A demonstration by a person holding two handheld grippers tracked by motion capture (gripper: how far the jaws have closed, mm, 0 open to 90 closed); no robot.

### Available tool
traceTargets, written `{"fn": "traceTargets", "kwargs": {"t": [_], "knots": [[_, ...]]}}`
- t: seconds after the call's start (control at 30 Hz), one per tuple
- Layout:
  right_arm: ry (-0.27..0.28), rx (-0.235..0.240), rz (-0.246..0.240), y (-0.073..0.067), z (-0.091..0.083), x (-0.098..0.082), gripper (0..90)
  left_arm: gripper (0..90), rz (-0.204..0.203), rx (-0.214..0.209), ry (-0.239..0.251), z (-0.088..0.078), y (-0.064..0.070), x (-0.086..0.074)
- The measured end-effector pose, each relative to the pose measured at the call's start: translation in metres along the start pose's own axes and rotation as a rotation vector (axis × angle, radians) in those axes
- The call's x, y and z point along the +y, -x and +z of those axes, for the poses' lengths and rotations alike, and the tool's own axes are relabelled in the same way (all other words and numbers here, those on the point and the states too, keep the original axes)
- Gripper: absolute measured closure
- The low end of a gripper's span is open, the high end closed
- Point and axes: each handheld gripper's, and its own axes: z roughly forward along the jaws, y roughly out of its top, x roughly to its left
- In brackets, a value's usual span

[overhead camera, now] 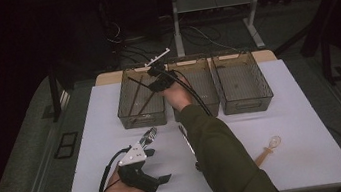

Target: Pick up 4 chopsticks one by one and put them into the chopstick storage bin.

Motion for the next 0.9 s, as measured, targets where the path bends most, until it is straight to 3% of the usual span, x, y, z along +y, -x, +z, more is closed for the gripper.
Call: {"fn": "traceTargets", "kwargs": {"t": [0.4,0.6,0.73,0.9], "knots": [[-0.013,-0.004,0.013,-0.011,0.020,0.008,84.9,0.0,0.003,-0.004,-0.002,0.000,0.000,0.000],[0.039,-0.008,0.008,-0.009,0.009,0.009,67.5,0.0,0.003,-0.005,0.000,0.000,0.000,0.000],[0.059,0.027,0.015,-0.007,0.001,0.007,56.6,0.0,0.004,-0.003,-0.002,0.000,0.000,0.000],[0.079,0.055,0.009,-0.003,-0.010,-0.002,49.6,0.0,0.001,-0.003,0.003,0.000,0.001,0.000]]}}
